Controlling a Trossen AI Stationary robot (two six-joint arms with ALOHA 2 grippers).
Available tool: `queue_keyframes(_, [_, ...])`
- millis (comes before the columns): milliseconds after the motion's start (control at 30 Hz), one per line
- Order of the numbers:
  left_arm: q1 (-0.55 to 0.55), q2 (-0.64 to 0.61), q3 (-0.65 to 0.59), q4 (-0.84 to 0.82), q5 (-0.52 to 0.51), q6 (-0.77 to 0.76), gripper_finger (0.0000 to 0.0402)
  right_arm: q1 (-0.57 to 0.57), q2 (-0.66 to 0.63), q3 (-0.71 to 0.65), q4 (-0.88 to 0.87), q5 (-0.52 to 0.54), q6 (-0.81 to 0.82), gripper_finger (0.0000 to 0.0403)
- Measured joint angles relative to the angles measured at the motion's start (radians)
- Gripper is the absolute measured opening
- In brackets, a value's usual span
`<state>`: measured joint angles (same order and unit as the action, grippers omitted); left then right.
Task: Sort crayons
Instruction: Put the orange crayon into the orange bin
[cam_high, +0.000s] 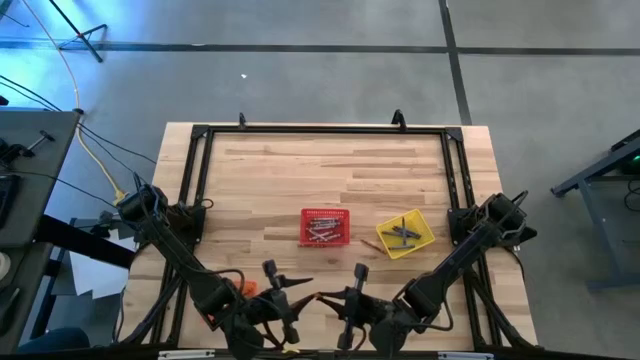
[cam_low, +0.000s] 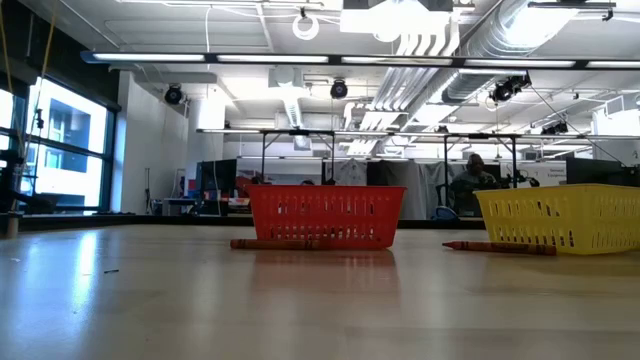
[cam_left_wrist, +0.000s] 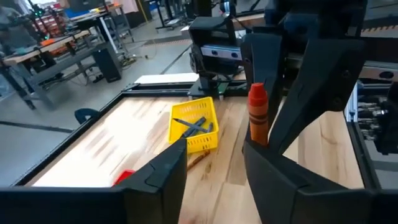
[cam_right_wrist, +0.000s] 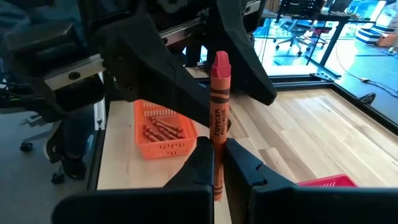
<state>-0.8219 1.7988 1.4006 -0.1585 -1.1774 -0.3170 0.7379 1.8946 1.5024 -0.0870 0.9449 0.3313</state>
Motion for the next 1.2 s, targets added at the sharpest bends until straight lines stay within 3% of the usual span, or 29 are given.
queue_keyframes(400, [0.007,0.0,0.0,0.04,0.065,0.009,0.0172,0.002,0.0,0.0,-0.015,-0.008,-0.001,0.0])
queue_keyframes(700, [-0.016,0.0,0.002,0.051,0.091,0.023,0.0173,0.012,0.0,0.0,-0.046,0.097,0.001,0.0])
queue_keyframes(1200, [0.033,0.0,0.002,0.061,0.08,0.023,0.0173,0.0,0.0,0.0,-0.044,0.003,0.03,0.0])
